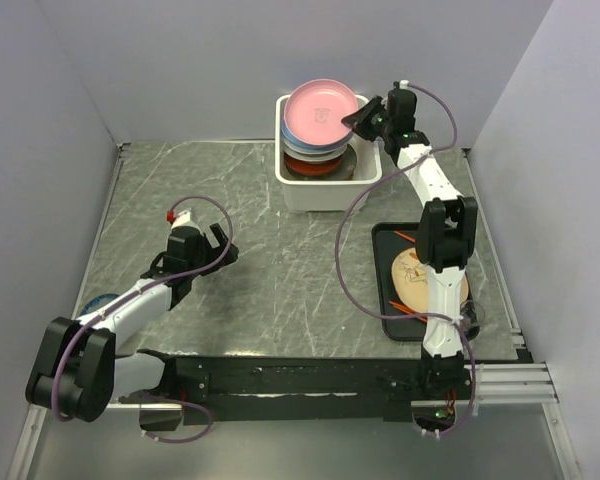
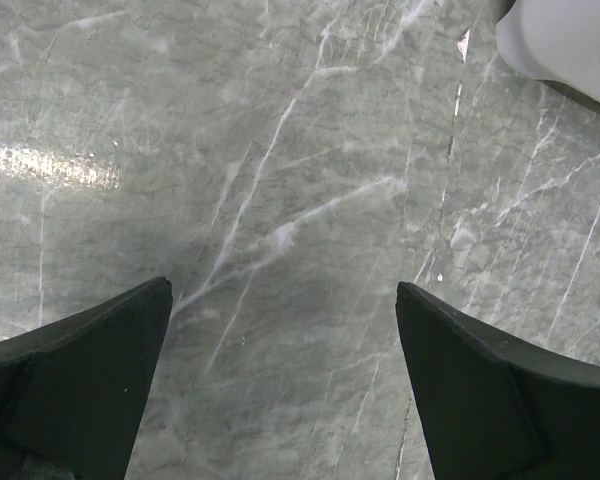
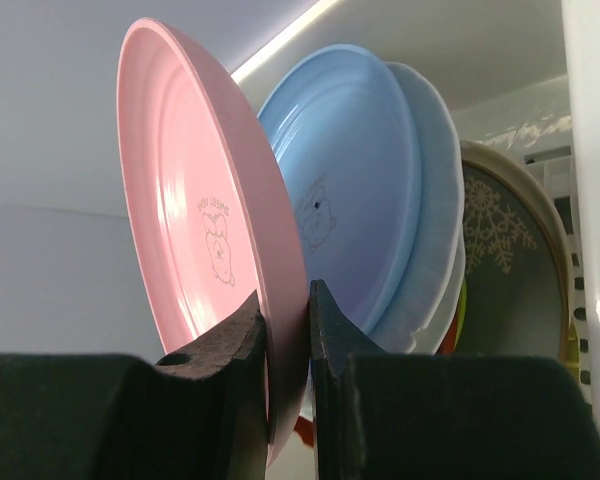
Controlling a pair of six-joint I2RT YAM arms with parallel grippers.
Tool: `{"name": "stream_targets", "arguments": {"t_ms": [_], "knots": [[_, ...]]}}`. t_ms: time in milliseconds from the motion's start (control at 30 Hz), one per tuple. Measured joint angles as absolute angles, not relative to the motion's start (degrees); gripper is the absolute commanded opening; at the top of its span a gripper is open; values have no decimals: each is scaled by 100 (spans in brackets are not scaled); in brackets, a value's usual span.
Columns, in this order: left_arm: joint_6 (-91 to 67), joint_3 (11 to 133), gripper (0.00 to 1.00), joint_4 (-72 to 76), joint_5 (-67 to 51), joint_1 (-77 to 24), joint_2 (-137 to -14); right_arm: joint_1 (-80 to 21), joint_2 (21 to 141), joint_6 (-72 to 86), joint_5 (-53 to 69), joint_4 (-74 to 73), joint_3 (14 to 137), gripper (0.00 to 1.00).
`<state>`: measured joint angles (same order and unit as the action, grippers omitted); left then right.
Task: Place the plates into the plastic bin on the countertop
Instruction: Place the plate in the plastic bin.
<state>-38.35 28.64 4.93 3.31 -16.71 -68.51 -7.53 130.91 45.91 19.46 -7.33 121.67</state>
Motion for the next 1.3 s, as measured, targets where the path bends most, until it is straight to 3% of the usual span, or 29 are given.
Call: {"name": "stream_targets", "arguments": {"t_ms": [167,467,767,967,1300], "knots": [[-3833,2864,99,504,331,-1671,-6897,-749,13214,4687,1933,-744,12228,10],[-3833,2864,99,504,331,-1671,-6897,-746,13214,4816,1935,-650,12228,54],[-3835,2864,99,506,329,-1671,-6862,-746,13214,4663,1857,-762,12228,77],[-3837,2862,99,513,325,-1671,-6751,-746,12901,4370,1514,-919,11848,83],[-3837,2862,99,497,287,-1671,-6683,-746,11983,3957,1081,-1055,11432,85]]}}
